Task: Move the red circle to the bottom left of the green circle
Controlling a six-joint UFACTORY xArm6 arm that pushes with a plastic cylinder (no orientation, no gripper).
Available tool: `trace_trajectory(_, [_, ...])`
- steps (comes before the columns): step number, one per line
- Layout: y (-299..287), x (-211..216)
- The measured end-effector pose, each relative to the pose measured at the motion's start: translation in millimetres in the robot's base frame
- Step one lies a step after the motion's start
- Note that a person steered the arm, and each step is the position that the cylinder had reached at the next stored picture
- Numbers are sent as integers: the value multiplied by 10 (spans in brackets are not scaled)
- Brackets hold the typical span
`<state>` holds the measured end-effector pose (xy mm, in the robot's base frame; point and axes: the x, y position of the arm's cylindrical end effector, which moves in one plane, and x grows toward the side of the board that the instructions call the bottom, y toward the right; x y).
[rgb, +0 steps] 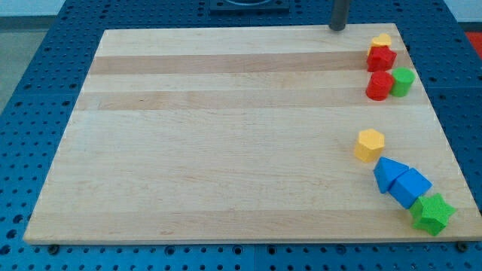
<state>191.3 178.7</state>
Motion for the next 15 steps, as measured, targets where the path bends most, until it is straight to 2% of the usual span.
trace_trajectory(1, [801, 3])
trace_trajectory(2, [1168, 3])
trace_trajectory(3, [1168, 4])
trace_trajectory(4, [1164, 208])
trace_trajectory(7, [440, 609])
trace_trajectory(8, [271, 1030])
trace_trajectory(9, [179, 1690])
trace_trajectory(10, [104, 2130])
trace_trajectory(11, [36, 2069])
trace_trajectory(12, [-10, 1423])
trace_trajectory(13, [42, 314])
trace_trajectory(14, [329, 16])
trace_trajectory(15, [662, 427])
